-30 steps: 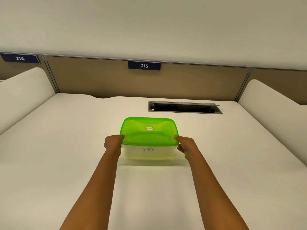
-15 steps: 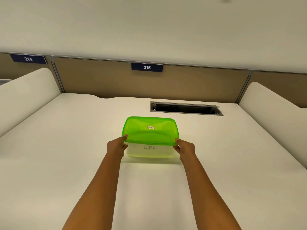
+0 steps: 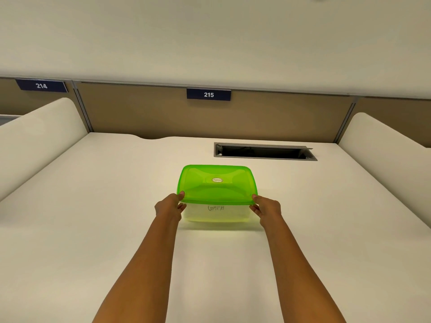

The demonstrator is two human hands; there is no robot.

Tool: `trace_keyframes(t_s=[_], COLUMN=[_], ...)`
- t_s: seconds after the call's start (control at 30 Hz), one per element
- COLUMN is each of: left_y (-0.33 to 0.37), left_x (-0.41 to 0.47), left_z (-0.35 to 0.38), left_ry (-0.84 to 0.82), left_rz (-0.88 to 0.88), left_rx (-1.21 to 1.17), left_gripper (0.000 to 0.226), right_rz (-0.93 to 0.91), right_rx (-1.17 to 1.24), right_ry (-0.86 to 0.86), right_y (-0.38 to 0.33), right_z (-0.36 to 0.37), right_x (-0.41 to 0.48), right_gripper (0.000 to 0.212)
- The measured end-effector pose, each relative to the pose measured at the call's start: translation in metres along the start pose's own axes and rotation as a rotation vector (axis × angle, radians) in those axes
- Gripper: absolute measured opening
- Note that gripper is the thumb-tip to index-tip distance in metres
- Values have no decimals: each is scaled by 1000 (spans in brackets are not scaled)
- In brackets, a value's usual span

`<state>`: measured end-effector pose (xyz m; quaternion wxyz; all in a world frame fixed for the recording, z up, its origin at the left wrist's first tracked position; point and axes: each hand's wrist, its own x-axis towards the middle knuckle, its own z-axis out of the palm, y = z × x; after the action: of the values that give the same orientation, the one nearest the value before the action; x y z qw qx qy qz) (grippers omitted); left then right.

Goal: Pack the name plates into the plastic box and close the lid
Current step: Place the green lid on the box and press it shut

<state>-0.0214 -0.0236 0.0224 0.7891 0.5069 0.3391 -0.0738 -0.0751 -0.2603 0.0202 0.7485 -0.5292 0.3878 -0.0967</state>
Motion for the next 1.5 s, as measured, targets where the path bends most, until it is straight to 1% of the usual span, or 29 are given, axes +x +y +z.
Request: trace_keyframes(t_s=[0.17,0.37,0.5,0.67,0.73,0.83,0.9,1.0,1.07,1.13,1.17,1.23,1.27,1.33,1.5], left_y=[-2,2,0,-2,-3,-8,-7,-3,3,11,16,25,27,33,43], left_x=[1,-5,-8,-11,-11,-14,-19,-22,-20,-17,-16,-13,-9,-1,19], left_z=[0,-2,-2,-2,0,3,4,9,13,16,18,23,25,29,45], left_ry=[9,-32,7,18,49,98,104,103,124,146,146,137,126,103,34], left_rz=[-9,-25,-17,13,46,142,183,218,228,242,247,252,254,248,262], left_rx=[-12,-34,-54,-44,12,186,284,405,470,514,526,538,540,570,601], left_gripper=[38,38,40,35,33,40,38,18,10,24,25,16,22,34,40], right_rz=[8,6,3,-3,-3,1,9,0,-32,-77,-93,-126,-129,-119,-84], right_rx=[-3,-20,-39,-76,-90,-118,-158,-244,-327,-429,-473,-528,-547,-566,-570], right_ry=[13,14,13,-2,-20,-52,-84,-123,-123,-99,-88,-83,-81,-55,0], right_y=[-1,-2,-3,-3,-3,-6,-8,-14,-19,-25,-28,-33,-35,-39,-47], right_z=[0,1,2,2,1,-2,-3,-2,2,8,11,18,22,30,48], right_x=[-1,-1,-2,1,1,2,1,0,5,9,12,23,28,40,55], right_gripper=[33,34,32,32,32,34,36,37,39,42,42,44,46,51,61])
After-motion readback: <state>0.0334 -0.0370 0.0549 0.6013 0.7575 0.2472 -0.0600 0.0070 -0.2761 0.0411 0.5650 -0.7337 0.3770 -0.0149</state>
